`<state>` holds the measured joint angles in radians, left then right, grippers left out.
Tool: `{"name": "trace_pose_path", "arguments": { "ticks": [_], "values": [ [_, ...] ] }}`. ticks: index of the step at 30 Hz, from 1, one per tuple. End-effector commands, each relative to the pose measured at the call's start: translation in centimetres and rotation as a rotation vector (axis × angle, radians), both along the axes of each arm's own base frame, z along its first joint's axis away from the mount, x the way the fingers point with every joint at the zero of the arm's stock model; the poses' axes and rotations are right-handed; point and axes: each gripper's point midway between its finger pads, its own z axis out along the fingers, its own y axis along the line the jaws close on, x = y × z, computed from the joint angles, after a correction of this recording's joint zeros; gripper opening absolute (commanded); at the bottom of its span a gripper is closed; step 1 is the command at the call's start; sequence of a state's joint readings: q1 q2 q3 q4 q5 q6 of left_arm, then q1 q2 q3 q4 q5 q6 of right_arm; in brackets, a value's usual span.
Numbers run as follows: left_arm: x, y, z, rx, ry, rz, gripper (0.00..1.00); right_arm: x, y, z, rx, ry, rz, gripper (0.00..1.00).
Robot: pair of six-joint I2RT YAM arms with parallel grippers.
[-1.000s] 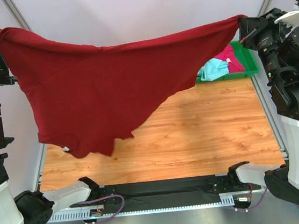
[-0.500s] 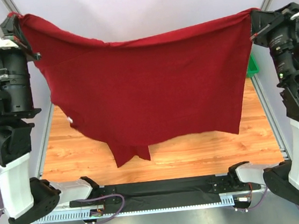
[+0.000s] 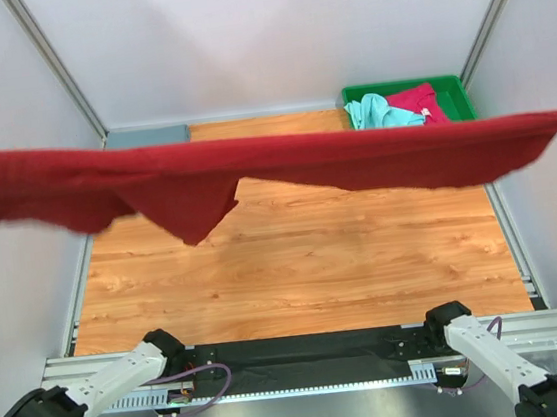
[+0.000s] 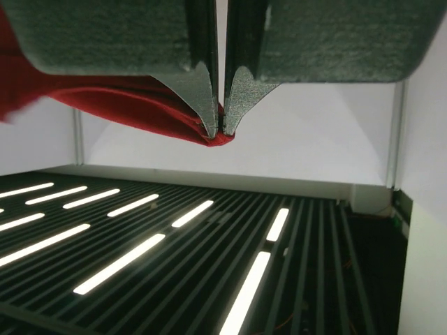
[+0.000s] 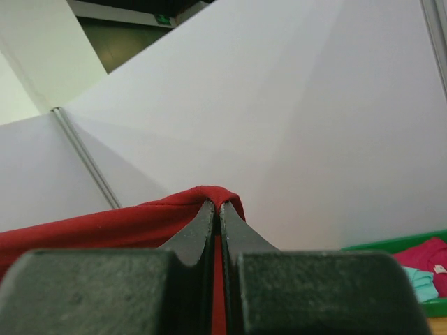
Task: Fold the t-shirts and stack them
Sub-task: Flatten the tshirt out
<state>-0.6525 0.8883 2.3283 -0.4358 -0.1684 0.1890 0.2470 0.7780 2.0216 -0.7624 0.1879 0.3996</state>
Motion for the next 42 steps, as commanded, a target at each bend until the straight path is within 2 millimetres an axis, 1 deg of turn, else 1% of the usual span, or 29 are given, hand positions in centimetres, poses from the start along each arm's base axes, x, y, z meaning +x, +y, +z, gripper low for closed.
{"name": "trace_pose_path", "arguments": {
  "ticks": [1,4,6,9,10,11,13,14,16,17,18,19,20,21,22,24,25,26,27,28,29,30,31,32,33,34,35,38,42],
  "values": [
    [-0.5,-1.4,0.9,0.004,-0.037,-0.086,0.0,-0.7,-0.8,-0.3,0.016,-0.012,-0.032,0.0],
    [0.0,-1.8,1.2,0.001,-0.039,-0.087,0.0,-0.8,-0.8,0.1,0.016,-0.025,-0.036,0.0],
    [1.3,-2.3,1.3,0.005,-0.023,-0.065,0.0,0.8,-0.5,-0.1,0.006,0.003,-0.04,0.0],
    [6.1,-5.0,0.7,0.053,0.069,-0.016,0.0,4.5,0.7,-1.5,-0.016,0.077,-0.023,0.0],
    [8.7,-6.5,-0.1,0.086,0.125,0.005,0.0,5.6,1.1,-2.0,-0.019,0.099,-0.018,0.0],
    [10.3,-7.4,-0.9,0.107,0.161,0.018,0.0,7.9,1.6,-3.6,-0.032,0.155,-0.018,0.0],
    [15.9,-10.4,-4.1,0.179,0.279,0.079,0.0,10.3,2.1,-5.3,-0.041,0.198,-0.025,0.0],
    [17.9,-11.4,-5.6,0.212,0.324,0.105,0.0,13.0,2.6,-7.8,-0.058,0.262,-0.034,0.0],
    [24.0,-14.7,-10.5,0.322,0.443,0.184,0.0,15.6,2.5,-10.4,-0.075,0.329,-0.077,0.0],
    [26.9,-16.1,-13.8,0.387,0.508,0.211,0.0,17.8,2.6,-13.4,-0.105,0.391,-0.099,0.0],
    [28.7,-16.9,-15.2,0.411,0.53,0.225,0.0,19.6,2.4,-15.3,-0.118,0.441,-0.139,0.0],
    [31.7,-18.7,-18.1,0.473,0.578,0.223,0.0,21.0,2.4,-17.2,-0.152,0.479,-0.158,0.0],
    [34.5,-19.0,-21.5,0.515,0.644,0.253,0.0,22.4,2.3,-18.2,-0.155,0.489,-0.177,0.0],
    [36.4,-19.5,-22.9,0.521,0.656,0.26,0.0,24.6,2.3,-21.9,-0.187,0.571,-0.196,0.0],
    [39.5,-21.0,-26.6,0.581,0.707,0.257,0.0,25.7,2.3,-23.5,-0.202,0.598,-0.207,0.0],
    [43.4,-21.6,-31.0,0.624,0.762,0.294,0.0,28.5,1.4,-26.4,-0.196,0.621,-0.24,0.0],
    [46.6,-22.6,-35.7,0.69,0.828,0.316,0.0,30.8,1.3,-31.2,-0.209,0.72,-0.237,0.0],
    [48.4,-22.9,-38.1,0.717,0.857,0.329,0.0,32.2,0.0,-32.8,-0.187,0.743,-0.256,0.0],
    [50.1,-22.7,-38.8,0.719,0.874,0.352,0.0,33.2,-0.3,-34.6,-0.162,0.784,-0.251,0.0],
    [52.7,-23.3,-43.7,0.761,0.963,0.366,0.0,34.7,-0.8,-38.1,-0.171,0.862,-0.255,0.0],
    [54.2,-23.4,-43.2,0.739,0.963,0.386,0.0,35.7,-1.5,-38.8,-0.163,0.864,-0.27,0.0],
    [55.3,-23.5,-44.6,0.737,0.984,0.399,0.0,36.4,-1.8,-40.1,-0.172,0.89,-0.27,0.0],
    [56.9,-23.9,-48.1,0.765,1.029,0.4,0.0,37.3,-2.1,-40.3,-0.174,0.894,-0.268,0.0],
    [57.8,-24.2,-47.7,0.751,1.02,0.406,0.0,38.3,-2.7,-42.9,-0.181,0.952,-0.271,0.0],
    [58.6,-24.5,-50.1,0.761,1.061,0.406,0.0,38.8,-2.7,-43.4,-0.193,0.969,-0.259,0.0],
    [58.9,-24.8,-50.4,0.753,1.065,0.397,0.0,39.3,-2.5,-44.0,-0.203,0.986,-0.245,0.0],
    [59.1,-25.1,-50.8,0.749,1.07,0.388,0.0,39.7,-4.1,-44.1,-0.193,1.0,-0.266,0.0],
    [59.8,-25.4,-51.7,0.724,1.096,0.378,0.0,40.8,-4.5,-45.8,-0.192,1.041,-0.241,0.0],
    [59.8,-25.1,-52.0,0.685,1.13,0.39,0.0,41.5,-4.6,-45.2,-0.177,1.041,-0.208,0.01]
  ]
}}
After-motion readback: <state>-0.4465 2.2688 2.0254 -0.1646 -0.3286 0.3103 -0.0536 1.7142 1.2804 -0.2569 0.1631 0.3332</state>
